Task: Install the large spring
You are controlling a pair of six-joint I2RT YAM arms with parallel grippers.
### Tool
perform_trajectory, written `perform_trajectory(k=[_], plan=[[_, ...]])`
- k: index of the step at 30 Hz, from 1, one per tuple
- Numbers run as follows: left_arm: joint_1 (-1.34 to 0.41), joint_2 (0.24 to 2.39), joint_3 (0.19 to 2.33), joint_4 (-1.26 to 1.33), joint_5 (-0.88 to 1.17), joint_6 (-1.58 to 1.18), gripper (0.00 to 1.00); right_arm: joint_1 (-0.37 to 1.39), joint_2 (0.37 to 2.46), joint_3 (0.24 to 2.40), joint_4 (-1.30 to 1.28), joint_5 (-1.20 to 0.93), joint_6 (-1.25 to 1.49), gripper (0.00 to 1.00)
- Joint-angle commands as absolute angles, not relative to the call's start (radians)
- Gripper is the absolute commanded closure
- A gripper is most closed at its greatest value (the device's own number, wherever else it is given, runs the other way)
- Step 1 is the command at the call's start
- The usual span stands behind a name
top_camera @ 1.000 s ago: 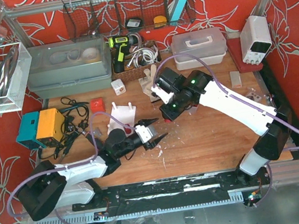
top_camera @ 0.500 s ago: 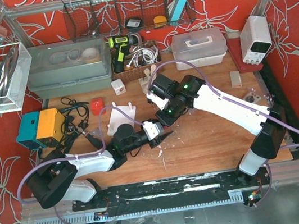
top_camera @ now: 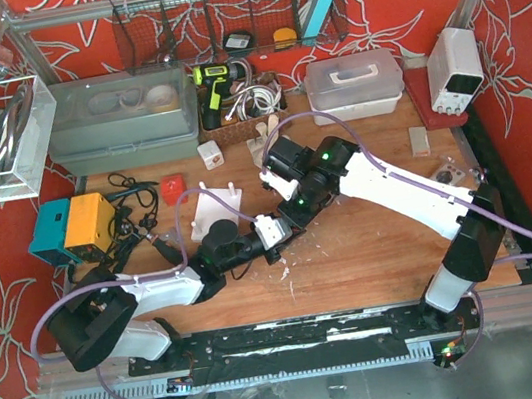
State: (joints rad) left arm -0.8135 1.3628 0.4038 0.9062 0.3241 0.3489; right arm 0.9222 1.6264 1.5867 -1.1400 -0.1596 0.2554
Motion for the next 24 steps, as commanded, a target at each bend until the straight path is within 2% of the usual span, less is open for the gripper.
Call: perform_trajectory(k=[1,3,4,11,14,16,21,24], plan=[[-0.822,1.359,0.417,0.927,0.355,0.361,0.92,0.930,1.639,1.575,-1.123,-0.173,0.261,1.00],[-0.822,1.360,0.417,0.921,0.367,0.363,0.98,0.930,1.643,1.577,-1.127,-0.165,0.257,0.95],[-0.822,1.359,0.414,0.919,0.373,0.362,1.00,0.929,1.644,1.584,-1.129,-0.158,0.256,0.87],[-0.822,1.350,0.346,1.020,0.326,0.276,1.00,0.929,1.571,1.638,-1.084,-0.042,0.318,0.58],[-0.821,1.332,0.317,1.072,0.279,0.224,1.00,0.928,1.530,1.614,-1.057,-0.009,0.329,0.42],[-0.820,1.321,0.302,1.111,0.268,0.198,1.00,0.928,1.516,1.589,-1.053,-0.011,0.328,0.41],[-0.820,1.299,0.295,1.137,0.273,0.174,1.00,0.926,1.479,1.508,-1.013,-0.098,0.338,0.47],[-0.821,1.289,0.296,1.141,0.275,0.168,1.00,0.925,1.480,1.479,-0.978,-0.130,0.351,0.46]])
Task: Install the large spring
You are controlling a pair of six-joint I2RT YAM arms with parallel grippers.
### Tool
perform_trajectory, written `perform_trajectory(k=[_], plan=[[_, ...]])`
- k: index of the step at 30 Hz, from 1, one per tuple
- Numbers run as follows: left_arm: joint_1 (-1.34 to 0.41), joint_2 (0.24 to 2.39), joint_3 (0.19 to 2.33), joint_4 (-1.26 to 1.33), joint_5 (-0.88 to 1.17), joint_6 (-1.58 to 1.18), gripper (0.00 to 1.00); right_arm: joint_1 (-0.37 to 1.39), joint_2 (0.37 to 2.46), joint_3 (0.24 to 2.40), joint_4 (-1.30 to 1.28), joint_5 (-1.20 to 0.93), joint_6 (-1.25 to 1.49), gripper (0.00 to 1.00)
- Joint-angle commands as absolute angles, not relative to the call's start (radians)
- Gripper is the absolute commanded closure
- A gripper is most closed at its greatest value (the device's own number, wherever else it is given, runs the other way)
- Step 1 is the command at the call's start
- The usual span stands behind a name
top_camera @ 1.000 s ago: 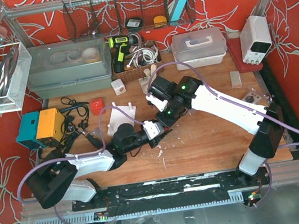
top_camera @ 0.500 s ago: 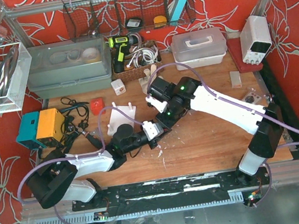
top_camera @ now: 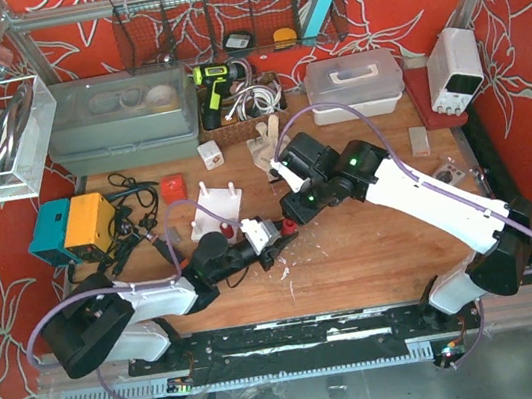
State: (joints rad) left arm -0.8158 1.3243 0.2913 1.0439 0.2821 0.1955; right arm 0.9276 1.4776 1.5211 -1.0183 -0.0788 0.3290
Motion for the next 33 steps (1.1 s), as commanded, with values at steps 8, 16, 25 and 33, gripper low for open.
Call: perform_trajectory(k=[8,16,25,33], plan=[[-0.821,1.282,0.302,1.145,0.290,0.152,1.00,0.926,1.475,1.420,-0.897,-0.270,0.363,0.73],[-0.820,1.270,0.305,1.143,0.269,0.148,1.00,0.926,1.465,1.375,-0.848,-0.364,0.377,0.79],[-0.821,1.269,0.297,1.149,0.239,0.152,1.00,0.920,1.364,1.361,-0.809,-0.190,0.422,0.64],[-0.821,1.269,0.288,1.168,0.222,0.141,1.00,0.851,1.282,1.264,-0.831,0.075,0.464,0.75]])
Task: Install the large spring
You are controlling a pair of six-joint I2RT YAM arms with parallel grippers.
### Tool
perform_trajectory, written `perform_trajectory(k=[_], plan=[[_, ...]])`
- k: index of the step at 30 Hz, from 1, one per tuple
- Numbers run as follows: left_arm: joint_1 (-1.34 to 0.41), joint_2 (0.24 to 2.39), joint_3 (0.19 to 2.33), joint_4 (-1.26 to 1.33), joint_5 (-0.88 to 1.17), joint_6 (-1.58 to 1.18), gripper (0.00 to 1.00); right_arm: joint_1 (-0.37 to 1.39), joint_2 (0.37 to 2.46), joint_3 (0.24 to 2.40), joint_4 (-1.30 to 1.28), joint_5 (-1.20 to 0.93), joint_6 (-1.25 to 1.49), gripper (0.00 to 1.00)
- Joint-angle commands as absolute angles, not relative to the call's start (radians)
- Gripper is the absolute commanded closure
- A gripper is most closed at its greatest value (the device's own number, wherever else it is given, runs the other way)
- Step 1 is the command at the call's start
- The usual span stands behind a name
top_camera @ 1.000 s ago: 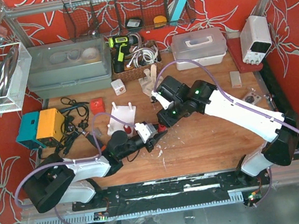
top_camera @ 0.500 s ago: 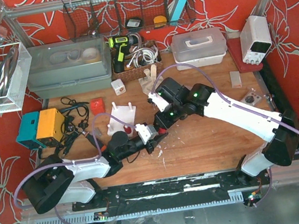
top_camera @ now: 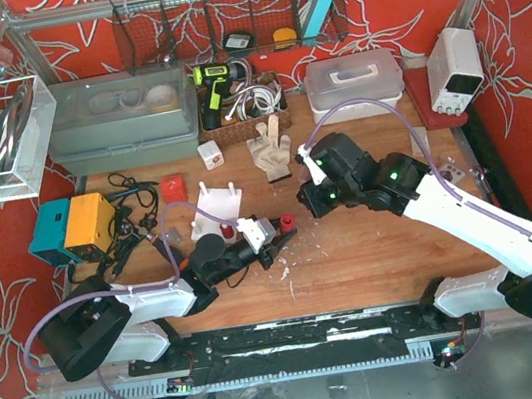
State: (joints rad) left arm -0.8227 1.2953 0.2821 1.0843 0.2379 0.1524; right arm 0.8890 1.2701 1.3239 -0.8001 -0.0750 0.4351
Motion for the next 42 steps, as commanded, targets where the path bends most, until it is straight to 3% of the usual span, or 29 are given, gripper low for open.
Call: perform_trajectory(k=[1,7,14,24,31,36,42], plan=[[-0.821,1.269,0.289,1.167,0.223,0.141,1.00,0.843,1.284,1.253,-0.829,0.067,0.462,0.76],[-0.821,1.280,0.299,1.159,0.228,0.141,1.00,0.845,1.327,1.238,-0.743,-0.230,0.409,0.82],[-0.821,1.300,0.310,1.152,0.220,0.142,0.99,0.857,1.309,1.219,-0.687,-0.399,0.377,0.85],[-0.821,1.318,0.332,1.147,0.217,0.140,0.97,0.858,1.345,1.194,-0.667,-0.439,0.352,0.83],[-0.710,1.300,0.349,1.068,-0.044,0.028,1.00,0.821,1.247,1.204,-0.713,0.058,0.412,0.57],[-0.559,1.361,0.368,1.077,-0.086,-0.103,1.00,0.809,1.116,1.124,-0.625,0.141,0.414,0.43],[-0.491,1.494,0.389,1.157,-0.070,-0.126,1.00,0.797,1.038,1.062,-0.576,0.221,0.369,0.34]])
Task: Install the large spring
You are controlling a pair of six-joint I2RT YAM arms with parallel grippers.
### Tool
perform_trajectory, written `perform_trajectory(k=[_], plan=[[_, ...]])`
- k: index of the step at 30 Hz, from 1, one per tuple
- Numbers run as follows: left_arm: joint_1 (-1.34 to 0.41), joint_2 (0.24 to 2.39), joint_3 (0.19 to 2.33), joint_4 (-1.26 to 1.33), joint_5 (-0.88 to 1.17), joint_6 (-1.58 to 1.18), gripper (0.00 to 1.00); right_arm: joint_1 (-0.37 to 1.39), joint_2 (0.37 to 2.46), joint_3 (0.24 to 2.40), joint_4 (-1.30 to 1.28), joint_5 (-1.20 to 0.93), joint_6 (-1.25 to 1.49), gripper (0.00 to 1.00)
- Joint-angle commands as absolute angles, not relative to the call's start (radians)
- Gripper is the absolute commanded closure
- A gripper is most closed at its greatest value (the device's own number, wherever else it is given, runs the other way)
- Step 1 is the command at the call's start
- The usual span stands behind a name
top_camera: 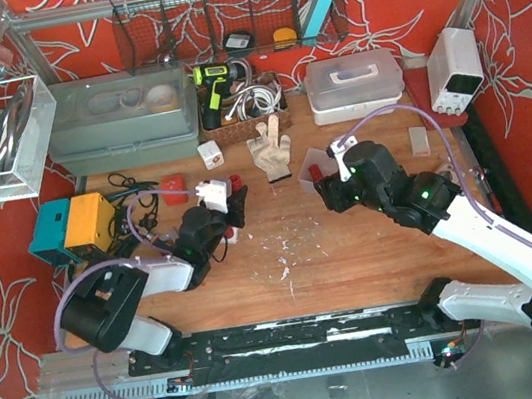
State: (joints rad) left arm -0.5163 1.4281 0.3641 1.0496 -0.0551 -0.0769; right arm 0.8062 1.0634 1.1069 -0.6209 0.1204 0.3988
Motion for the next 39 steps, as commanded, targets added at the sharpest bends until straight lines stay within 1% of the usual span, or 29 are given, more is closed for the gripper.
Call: perform_trajectory(k=[1,7,13,17,22,27,32,39], plan=[[-0.484,1.515,0.394,1.168,-0.071,-0.127,1.00,0.794,1.023,1.050,-0.566,0.226,0.364,0.33],[-0.455,1.624,0.413,1.255,-0.070,-0.133,1.00,0.771,0.968,0.993,-0.524,0.271,0.351,0.27],[-0.429,1.679,0.412,1.347,-0.036,-0.145,1.00,0.753,0.925,0.905,-0.465,0.314,0.389,0.21],[-0.423,1.707,0.433,1.355,-0.032,-0.129,1.00,0.752,0.912,0.847,-0.429,0.343,0.422,0.15],[-0.397,1.756,0.454,1.374,-0.025,-0.133,0.99,0.746,0.894,0.814,-0.401,0.370,0.431,0.09],[-0.381,1.757,0.483,1.318,-0.045,-0.138,0.97,0.741,0.887,0.805,-0.394,0.355,0.431,0.07],[-0.373,1.761,0.499,1.292,-0.020,-0.143,0.95,0.736,0.880,0.801,-0.386,0.338,0.430,0.06],[-0.373,1.718,0.501,1.170,-0.031,-0.209,0.93,0.728,0.865,0.802,-0.385,0.325,0.423,0.07]])
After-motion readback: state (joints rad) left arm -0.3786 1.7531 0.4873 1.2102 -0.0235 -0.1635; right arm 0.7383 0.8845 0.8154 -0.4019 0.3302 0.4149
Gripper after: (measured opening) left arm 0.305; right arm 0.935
